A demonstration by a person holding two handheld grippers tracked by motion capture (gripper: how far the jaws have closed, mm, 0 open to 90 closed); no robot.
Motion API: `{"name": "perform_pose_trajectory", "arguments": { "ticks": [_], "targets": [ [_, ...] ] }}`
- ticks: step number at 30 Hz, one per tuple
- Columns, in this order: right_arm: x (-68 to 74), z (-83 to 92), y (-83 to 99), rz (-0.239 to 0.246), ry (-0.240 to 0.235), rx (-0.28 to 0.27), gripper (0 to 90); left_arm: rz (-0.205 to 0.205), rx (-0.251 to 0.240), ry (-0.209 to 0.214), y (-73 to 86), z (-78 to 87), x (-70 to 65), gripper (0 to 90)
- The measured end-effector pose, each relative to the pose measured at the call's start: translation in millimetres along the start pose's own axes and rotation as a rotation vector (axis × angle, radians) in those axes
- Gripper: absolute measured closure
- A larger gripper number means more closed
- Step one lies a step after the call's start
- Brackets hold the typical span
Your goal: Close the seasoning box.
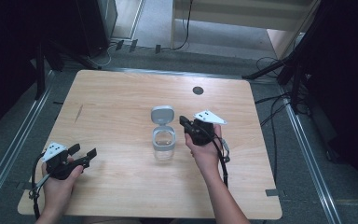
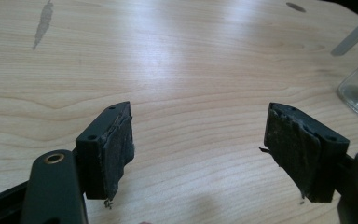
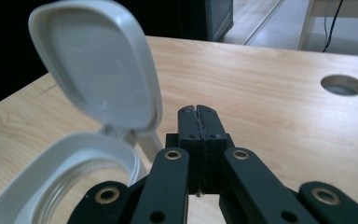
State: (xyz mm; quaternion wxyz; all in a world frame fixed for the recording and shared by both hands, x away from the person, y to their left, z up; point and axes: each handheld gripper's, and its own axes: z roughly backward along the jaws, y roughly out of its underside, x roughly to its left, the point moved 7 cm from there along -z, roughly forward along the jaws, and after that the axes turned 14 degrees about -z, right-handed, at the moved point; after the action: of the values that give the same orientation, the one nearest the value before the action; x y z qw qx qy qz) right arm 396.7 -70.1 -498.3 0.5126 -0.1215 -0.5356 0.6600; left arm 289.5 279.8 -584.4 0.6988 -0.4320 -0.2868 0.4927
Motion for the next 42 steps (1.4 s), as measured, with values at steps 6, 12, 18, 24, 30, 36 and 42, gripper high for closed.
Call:
{"name": "perform_pose_trajectory", "arguments": {
  "ticks": [6, 12, 18, 24, 30, 36, 42],
  "targets": [
    [5.6, -12.0, -17.3, 0.008, -0.025, 0.002, 90.0, -0.023, -0.017, 0.014, -0.5, 1.6, -4.3, 25.2],
    [13.9, -21.7, -34.5, 0.001, -0.079, 0.002, 90.0, 0.010, -0.011, 0.020, -0.2, 0.2, -1.3, 25.6],
    [25.8, -19.4, -40.5, 0.007, -0.151, 0.002, 90.0, 0.012, -0.008, 0.024, -0.1, -0.2, -1.1, 25.7],
    [31.8, -1.9, -23.5, 0.035, -0.186, 0.030, 90.0, 0.008, -0.005, 0.023, -0.1, -0.4, -1.4, 26.2],
    [13.6, 17.6, -14.6, 0.050, -0.074, -0.026, 43.1, 0.002, -0.005, 0.021, -0.4, -0.7, -1.9, 26.3],
    [-17.1, 38.6, -7.1, 0.017, -0.017, -0.050, 25.5, -0.002, -0.005, 0.022, -0.5, -0.7, -2.4, 26.3],
    [-42.2, 57.6, 10.8, 0.004, 0.019, -0.051, 24.1, -0.002, -0.004, 0.021, -0.5, -0.6, -2.3, 26.2]
  ]
}}
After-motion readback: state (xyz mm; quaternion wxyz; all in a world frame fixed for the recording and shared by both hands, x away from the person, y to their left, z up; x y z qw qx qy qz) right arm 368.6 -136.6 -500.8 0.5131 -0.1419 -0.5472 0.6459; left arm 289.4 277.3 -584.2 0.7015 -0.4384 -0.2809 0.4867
